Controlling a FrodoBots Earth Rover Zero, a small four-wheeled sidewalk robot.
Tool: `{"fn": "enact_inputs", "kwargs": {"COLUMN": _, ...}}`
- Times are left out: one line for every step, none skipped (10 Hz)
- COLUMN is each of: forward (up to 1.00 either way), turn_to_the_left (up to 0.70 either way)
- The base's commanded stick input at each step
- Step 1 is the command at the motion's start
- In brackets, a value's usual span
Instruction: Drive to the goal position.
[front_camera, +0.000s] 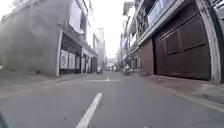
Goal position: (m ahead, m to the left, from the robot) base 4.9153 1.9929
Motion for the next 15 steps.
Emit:
{"fn": "enact_inputs", "kwargs": {"forward": 1.0, "turn_to_the_left": 0.0}}
{"fn": "enact_inputs", "kwargs": {"forward": 1.0, "turn_to_the_left": 0.0}}
{"fn": "enact_inputs", "kwargs": {"forward": 1.0, "turn_to_the_left": 0.0}}
{"fn": "enact_inputs", "kwargs": {"forward": 1.0, "turn_to_the_left": 0.0}}
{"fn": "enact_inputs", "kwargs": {"forward": 1.0, "turn_to_the_left": 0.0}}
{"fn": "enact_inputs", "kwargs": {"forward": 1.0, "turn_to_the_left": 0.0}}
{"fn": "enact_inputs", "kwargs": {"forward": 1.0, "turn_to_the_left": 0.0}}
{"fn": "enact_inputs", "kwargs": {"forward": 1.0, "turn_to_the_left": 0.0}}
{"fn": "enact_inputs", "kwargs": {"forward": 1.0, "turn_to_the_left": 0.0}}
{"fn": "enact_inputs", "kwargs": {"forward": 1.0, "turn_to_the_left": 0.0}}
{"fn": "enact_inputs", "kwargs": {"forward": 1.0, "turn_to_the_left": 0.0}}
{"fn": "enact_inputs", "kwargs": {"forward": 1.0, "turn_to_the_left": 0.0}}
{"fn": "enact_inputs", "kwargs": {"forward": 1.0, "turn_to_the_left": 0.0}}
{"fn": "enact_inputs", "kwargs": {"forward": 1.0, "turn_to_the_left": 0.0}}
{"fn": "enact_inputs", "kwargs": {"forward": 1.0, "turn_to_the_left": 0.0}}
